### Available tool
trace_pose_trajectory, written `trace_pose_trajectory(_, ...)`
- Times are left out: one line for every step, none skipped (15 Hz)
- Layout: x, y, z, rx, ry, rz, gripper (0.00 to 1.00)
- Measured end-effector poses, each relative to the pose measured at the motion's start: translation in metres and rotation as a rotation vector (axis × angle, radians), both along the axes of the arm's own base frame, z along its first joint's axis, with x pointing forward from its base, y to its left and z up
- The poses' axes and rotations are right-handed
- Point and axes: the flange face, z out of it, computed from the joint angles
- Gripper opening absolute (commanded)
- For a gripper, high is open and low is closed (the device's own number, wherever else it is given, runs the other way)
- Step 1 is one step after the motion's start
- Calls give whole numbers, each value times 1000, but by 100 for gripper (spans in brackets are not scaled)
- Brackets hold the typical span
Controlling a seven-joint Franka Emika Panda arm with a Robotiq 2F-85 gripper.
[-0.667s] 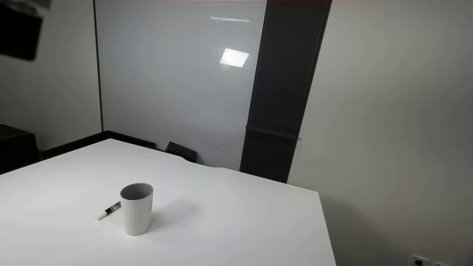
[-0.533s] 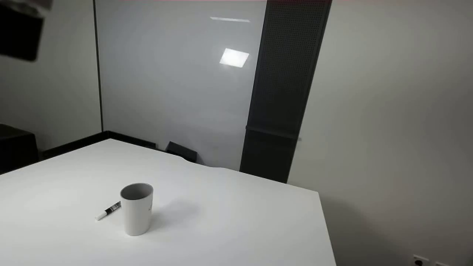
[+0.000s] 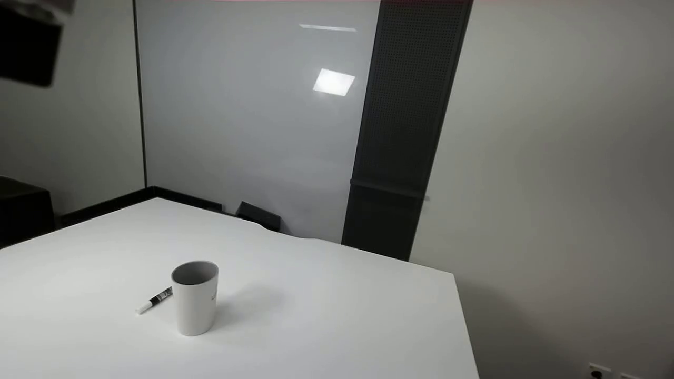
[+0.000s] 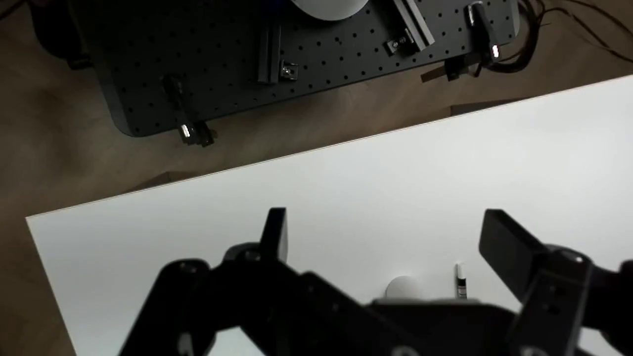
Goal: Pick an object from the table and place it in basket
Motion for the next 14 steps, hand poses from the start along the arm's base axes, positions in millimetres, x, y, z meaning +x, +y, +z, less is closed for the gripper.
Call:
trace_pose_trajectory(0, 0, 0, 0, 0, 0, 100)
trace_pose_trajectory(0, 0, 0, 0, 0, 0, 100)
trace_pose_trajectory(0, 0, 0, 0, 0, 0, 100)
trace_pose_trajectory(0, 0, 0, 0, 0, 0, 100)
trace_pose_trajectory(0, 0, 0, 0, 0, 0, 100)
trace_pose_trajectory(0, 0, 0, 0, 0, 0, 100)
trace_pose_trajectory(0, 0, 0, 0, 0, 0, 100)
trace_pose_trajectory(1, 0, -1, 0, 1, 0, 100)
trace_pose_trajectory(3, 1, -1, -3, -3, 1, 100)
trace_pose_trajectory(7, 2, -2, -9, -9, 4, 100)
trace_pose_trajectory(14, 4, -4, -16, -17, 10, 100)
trace_pose_trajectory(23, 8, -7, -24, -24, 21, 100)
trace_pose_trajectory(35, 13, -11, -32, -32, 34, 100)
trace_pose_trajectory(46, 19, -15, -40, -39, 47, 100)
